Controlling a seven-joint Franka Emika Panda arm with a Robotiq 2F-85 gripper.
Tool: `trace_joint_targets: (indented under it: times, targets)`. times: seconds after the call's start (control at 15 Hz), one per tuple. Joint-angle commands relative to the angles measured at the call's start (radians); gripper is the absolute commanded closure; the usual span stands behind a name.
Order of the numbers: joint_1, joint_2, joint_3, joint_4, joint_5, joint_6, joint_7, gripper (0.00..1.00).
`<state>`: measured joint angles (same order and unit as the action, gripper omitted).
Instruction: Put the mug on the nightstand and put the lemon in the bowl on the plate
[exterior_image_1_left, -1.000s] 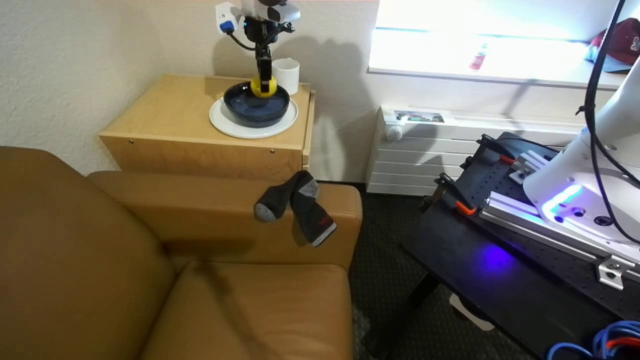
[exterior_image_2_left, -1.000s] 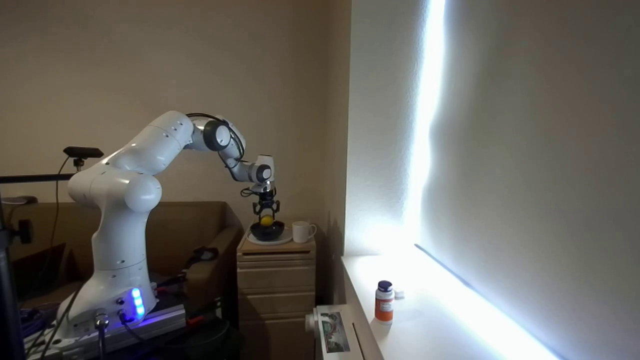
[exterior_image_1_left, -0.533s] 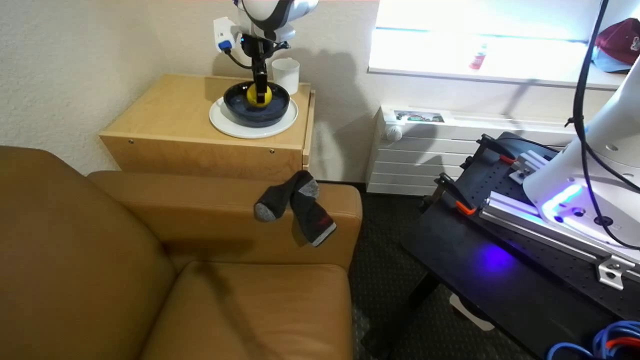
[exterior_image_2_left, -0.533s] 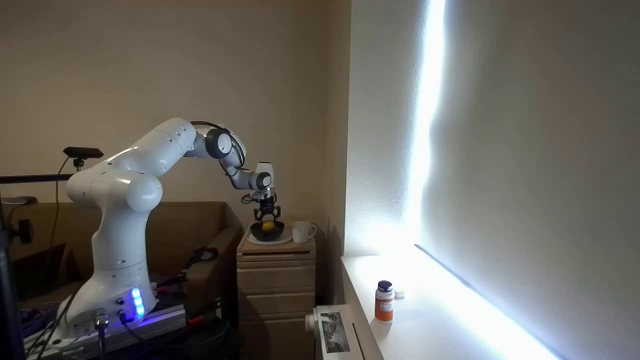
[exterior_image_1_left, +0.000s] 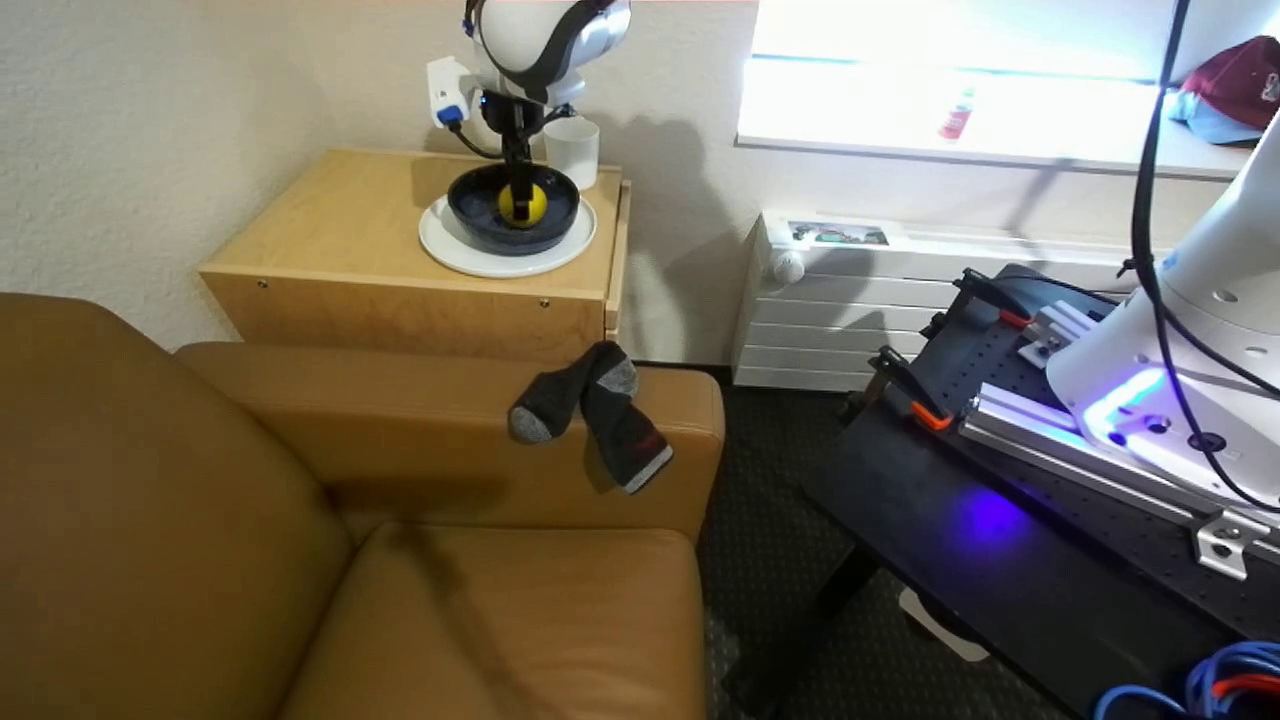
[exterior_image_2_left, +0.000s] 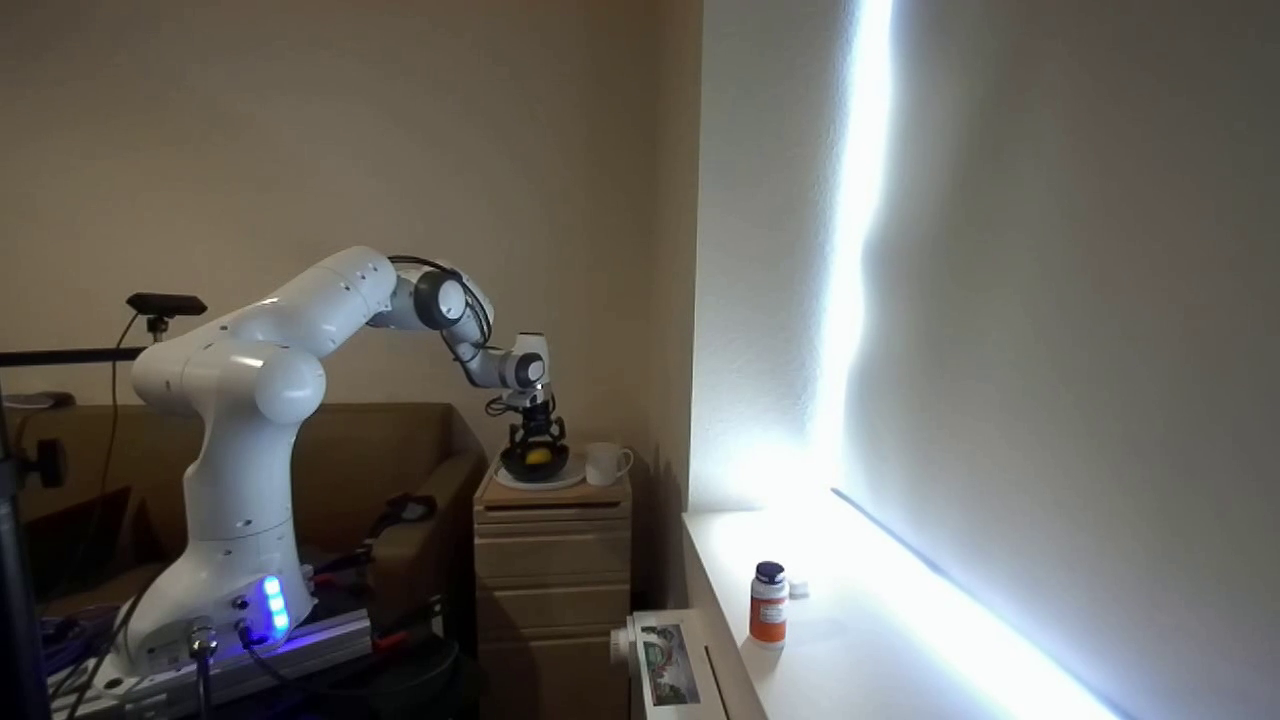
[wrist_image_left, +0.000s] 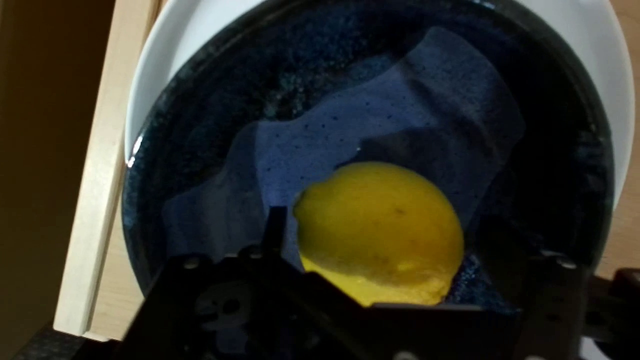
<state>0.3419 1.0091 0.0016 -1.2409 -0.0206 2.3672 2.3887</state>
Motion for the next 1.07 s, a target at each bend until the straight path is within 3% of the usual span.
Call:
trace_joint_targets:
  times: [0.0, 0.4, 0.8, 0.87, 1.0]
  targets:
    - [-0.010, -0.004, 0.013, 0.035, 0.035, -0.023, -0.017, 0.00]
    - [-0.049, -0.151, 0.070, -0.059, 0.108, -0.087, -0.072, 0.00]
    - [-0.106, -0.392, 0.149, -0.293, 0.282, -0.073, -0.167, 0.00]
    - [-0.071, -0.279, 0.109, -0.137, 0.239, -0.104, -0.135, 0.00]
    - [-0.069, -0.309, 0.110, -0.158, 0.243, -0.105, -0.133, 0.00]
